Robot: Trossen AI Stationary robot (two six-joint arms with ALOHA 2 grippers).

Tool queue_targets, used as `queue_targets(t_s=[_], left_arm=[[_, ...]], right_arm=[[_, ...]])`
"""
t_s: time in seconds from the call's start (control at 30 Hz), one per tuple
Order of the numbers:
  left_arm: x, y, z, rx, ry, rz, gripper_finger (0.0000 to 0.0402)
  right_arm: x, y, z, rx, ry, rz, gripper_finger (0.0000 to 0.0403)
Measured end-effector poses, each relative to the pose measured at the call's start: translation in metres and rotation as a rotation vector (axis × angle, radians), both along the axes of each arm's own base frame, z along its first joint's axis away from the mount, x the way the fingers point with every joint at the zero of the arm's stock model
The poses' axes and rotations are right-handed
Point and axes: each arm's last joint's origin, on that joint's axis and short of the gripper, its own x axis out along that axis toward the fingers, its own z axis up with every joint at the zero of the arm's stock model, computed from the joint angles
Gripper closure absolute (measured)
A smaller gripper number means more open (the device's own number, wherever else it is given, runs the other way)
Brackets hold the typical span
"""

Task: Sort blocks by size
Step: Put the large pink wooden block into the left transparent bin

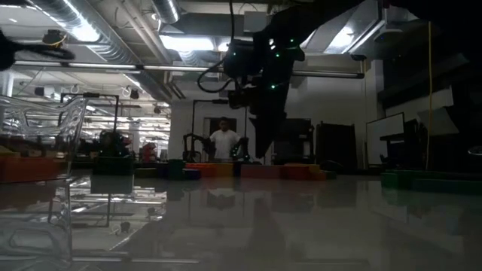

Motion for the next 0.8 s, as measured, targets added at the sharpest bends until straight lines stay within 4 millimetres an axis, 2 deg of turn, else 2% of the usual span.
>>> queue_targets(t_s=[0.23,0.57,0.67,0.8], left_arm=[[0.011,-0.009,0.006,-0.102,-0.155,-0.039,0.0263],[0.016,-0.010,0.012,-0.168,-0.209,-0.036,0.0263],[0.020,-0.010,0.017,-0.213,-0.249,-0.030,0.0263],[0.025,-0.009,0.024,-0.256,-0.331,-0.033,0.0263]], right_arm=[[0.002,-0.001,-0.008,-0.012,0.020,0.027,0.0196],[0.005,-0.015,-0.035,-0.006,0.066,-0.002,0.0197],[0.004,-0.017,-0.038,0.071,0.064,0.004,0.0215],[0.004,-0.015,-0.039,0.127,0.048,0.019,0.0275]])
